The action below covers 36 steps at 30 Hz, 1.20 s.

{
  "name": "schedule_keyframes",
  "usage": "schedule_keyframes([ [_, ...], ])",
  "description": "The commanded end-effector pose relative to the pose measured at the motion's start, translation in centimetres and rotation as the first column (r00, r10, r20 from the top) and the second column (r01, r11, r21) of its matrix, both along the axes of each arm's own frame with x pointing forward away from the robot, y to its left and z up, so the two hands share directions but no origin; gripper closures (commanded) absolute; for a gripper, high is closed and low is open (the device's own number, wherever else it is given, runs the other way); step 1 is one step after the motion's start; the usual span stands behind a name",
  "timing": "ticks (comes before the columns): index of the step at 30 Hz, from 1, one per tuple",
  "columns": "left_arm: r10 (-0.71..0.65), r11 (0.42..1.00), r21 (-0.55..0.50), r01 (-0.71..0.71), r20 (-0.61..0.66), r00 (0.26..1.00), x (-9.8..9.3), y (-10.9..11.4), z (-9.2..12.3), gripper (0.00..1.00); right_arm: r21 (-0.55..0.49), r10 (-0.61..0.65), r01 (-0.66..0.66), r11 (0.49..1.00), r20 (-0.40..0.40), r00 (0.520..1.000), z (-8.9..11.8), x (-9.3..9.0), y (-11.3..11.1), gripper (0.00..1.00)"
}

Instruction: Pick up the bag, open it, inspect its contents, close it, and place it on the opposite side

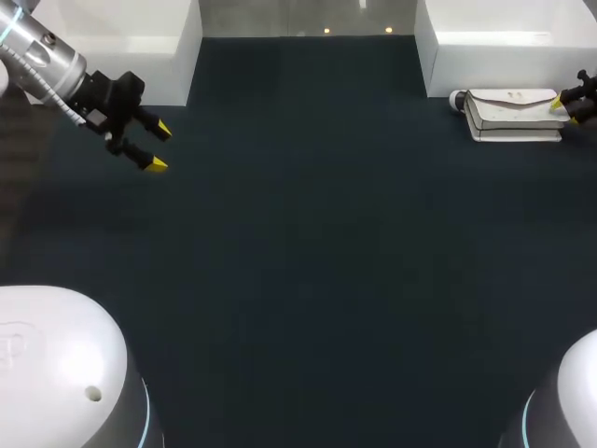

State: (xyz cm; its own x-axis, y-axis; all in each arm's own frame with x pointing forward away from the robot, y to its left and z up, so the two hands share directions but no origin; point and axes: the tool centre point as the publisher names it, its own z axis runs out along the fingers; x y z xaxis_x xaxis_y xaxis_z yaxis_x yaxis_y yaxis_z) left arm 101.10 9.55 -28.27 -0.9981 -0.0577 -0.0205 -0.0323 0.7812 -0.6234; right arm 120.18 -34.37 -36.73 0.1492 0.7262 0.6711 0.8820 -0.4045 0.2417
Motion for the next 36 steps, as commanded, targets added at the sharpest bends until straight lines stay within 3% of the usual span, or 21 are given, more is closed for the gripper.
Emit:
schedule_keyframes([
  [1, 0.0, 1.0, -0.002, 0.0, 0.002, 1.0, 0.0, 0.0, -0.1, 0.0, 0.214, 0.451, -0.397, 0.892, -0.407, 0.794, -0.2, 0.9, -0.4, 0.75],
  [3, 0.0, 1.0, -0.002, 0.0, 0.002, 1.0, 0.0, 0.0, -0.1, 0.0, 0.22, 0.458, -0.402, 0.889, -0.395, 0.796, 0.0, 0.8, -0.2, 1.0],
  [15, 0.0, 1.0, -0.002, 0.0, 0.002, 1.0, 0.0, 0.0, -0.1, 0.0, 0.248, 0.481, -0.417, 0.874, -0.331, 0.812, 0.5, -0.6, 1.8, 1.0],
  [36, 0.0, 1.0, -0.002, 0.0, 0.002, 1.0, 0.0, 0.0, -0.1, 0.0, 0.219, 0.371, -0.332, 0.918, -0.171, 0.913, 1.3, -6.4, 11.2, 1.0],
])
